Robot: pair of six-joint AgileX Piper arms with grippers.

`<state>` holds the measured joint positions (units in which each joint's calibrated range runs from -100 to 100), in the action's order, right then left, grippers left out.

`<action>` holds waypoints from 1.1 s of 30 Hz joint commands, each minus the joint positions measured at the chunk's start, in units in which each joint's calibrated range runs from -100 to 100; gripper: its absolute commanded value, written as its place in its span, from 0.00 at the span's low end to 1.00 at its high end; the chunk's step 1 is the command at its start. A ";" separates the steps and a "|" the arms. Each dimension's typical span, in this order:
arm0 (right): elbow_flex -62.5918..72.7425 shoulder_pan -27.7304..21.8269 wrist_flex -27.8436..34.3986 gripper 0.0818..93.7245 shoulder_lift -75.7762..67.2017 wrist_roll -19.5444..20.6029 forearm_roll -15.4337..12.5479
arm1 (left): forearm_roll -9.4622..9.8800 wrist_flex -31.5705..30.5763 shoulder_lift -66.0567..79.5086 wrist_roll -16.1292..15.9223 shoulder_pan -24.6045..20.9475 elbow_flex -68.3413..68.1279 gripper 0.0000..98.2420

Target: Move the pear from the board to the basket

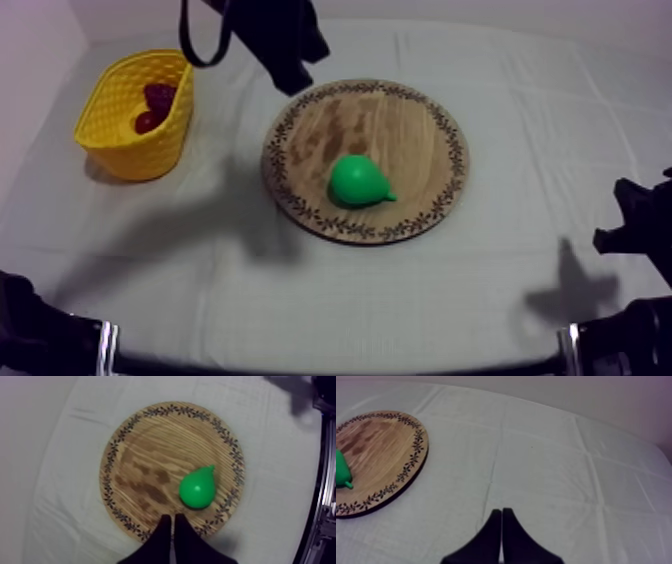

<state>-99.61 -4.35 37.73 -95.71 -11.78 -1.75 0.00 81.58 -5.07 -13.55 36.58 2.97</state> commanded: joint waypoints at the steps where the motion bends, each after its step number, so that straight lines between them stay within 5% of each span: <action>1: -0.05 -0.01 0.02 0.00 -0.05 -0.01 0.02 | 0.22 0.07 -0.07 -0.01 0.29 -0.75 0.00; 10: -0.05 -0.01 0.02 0.00 -0.05 -0.01 0.02 | -0.17 0.20 0.36 -0.48 1.01 -3.59 0.04; 14: -0.05 -0.01 0.02 0.00 -0.05 -0.01 0.02 | -0.30 0.48 0.89 0.10 0.73 -4.76 0.29; 19: -0.05 -0.01 0.02 0.00 -0.05 -0.01 0.02 | -0.01 6.09 1.36 -0.54 -0.04 -5.19 0.78; 21: -0.05 -0.01 0.02 0.00 -0.05 -0.01 0.02 | -0.07 8.23 1.45 -0.84 -0.29 -4.81 0.88; 27: -0.05 -0.01 0.02 0.00 -0.05 -0.01 0.02 | -0.09 9.87 1.90 -1.24 -0.52 -5.53 0.97; 33: -0.05 -0.01 0.02 0.00 -0.05 -0.01 0.02 | 0.30 4.88 2.91 -1.52 -0.12 -11.06 0.98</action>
<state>-99.61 -4.35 37.77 -95.71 -11.84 -1.75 0.00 88.11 -2.26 -15.05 36.36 -6.15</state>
